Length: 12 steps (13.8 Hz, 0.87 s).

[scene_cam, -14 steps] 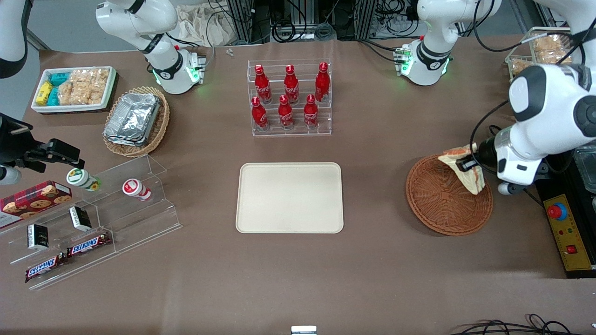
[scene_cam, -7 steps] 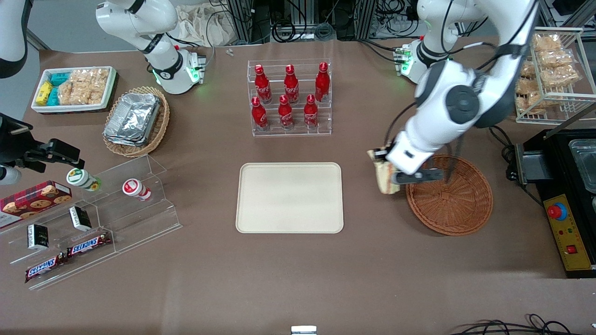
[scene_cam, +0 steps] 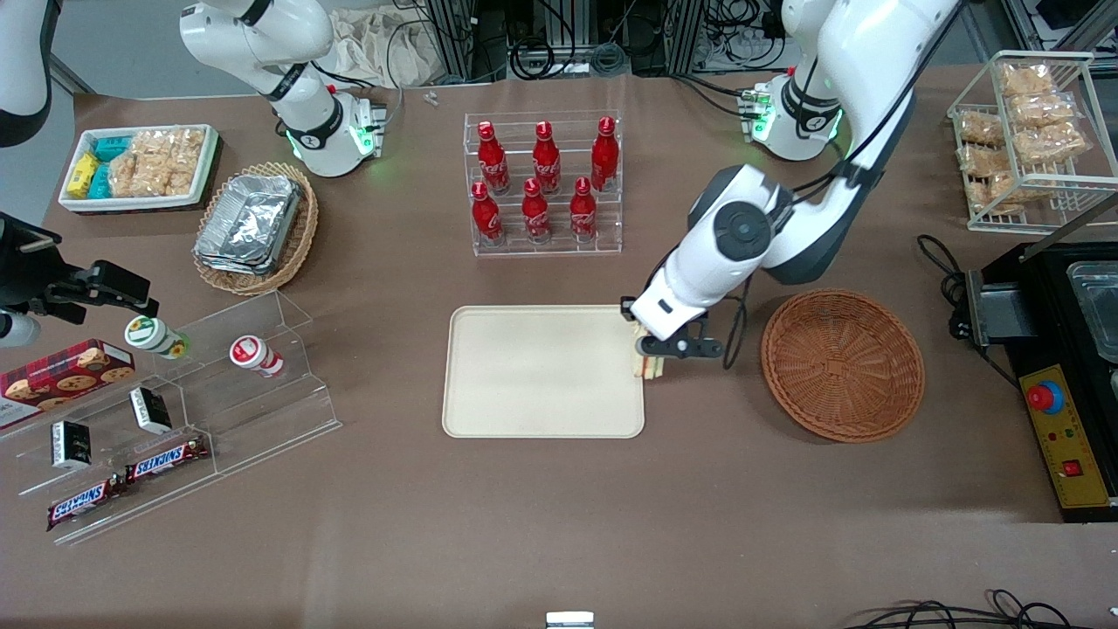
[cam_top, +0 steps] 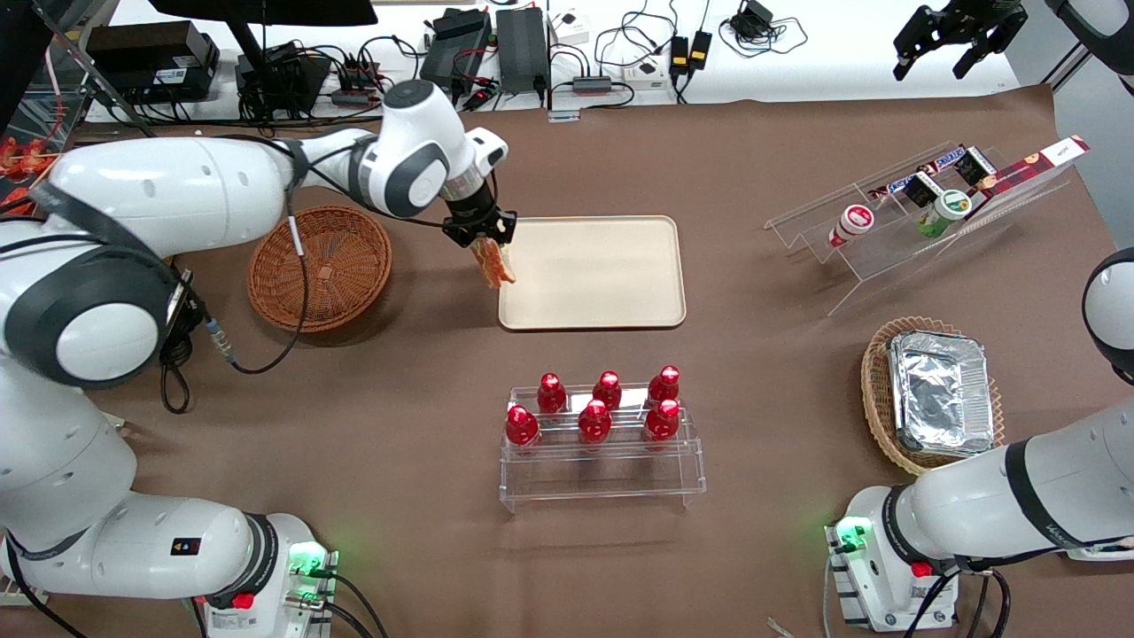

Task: Place sandwich from basket to tray
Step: 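Lift the sandwich and carry it with the left gripper to the tray, then lower the sandwich onto the cream tray and open the left gripper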

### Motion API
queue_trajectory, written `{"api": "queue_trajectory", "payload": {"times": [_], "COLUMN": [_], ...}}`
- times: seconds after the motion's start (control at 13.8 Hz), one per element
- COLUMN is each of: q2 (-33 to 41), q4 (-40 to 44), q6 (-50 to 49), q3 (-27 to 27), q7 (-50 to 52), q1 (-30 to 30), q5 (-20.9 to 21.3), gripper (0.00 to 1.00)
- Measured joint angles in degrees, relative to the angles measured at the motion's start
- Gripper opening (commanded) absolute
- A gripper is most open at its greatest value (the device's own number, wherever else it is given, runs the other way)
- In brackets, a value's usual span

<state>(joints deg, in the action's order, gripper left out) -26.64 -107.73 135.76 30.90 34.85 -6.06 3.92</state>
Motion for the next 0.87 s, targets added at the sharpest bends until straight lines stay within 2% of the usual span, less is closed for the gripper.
{"api": "queue_trajectory", "payload": {"times": [0.07,0.14,0.22,0.36,0.87], "q2": [-2.85,-5.77,-8.40,-12.18,-13.45], "q4": [1.58,3.44,5.20,7.66,8.98], "q6": [0.26,0.44,0.48,0.67,1.68], "q3": [0.00,-0.01,-0.02,-0.06,0.00], "q7": [1.87,3.54,4.58,5.05,5.15], "q1": [-0.65,-1.11,-1.35,-1.37,-1.38], "q5": [2.79,5.69,8.20,11.27,12.42], "gripper": [0.00,0.33,0.62,0.99,0.99]}}
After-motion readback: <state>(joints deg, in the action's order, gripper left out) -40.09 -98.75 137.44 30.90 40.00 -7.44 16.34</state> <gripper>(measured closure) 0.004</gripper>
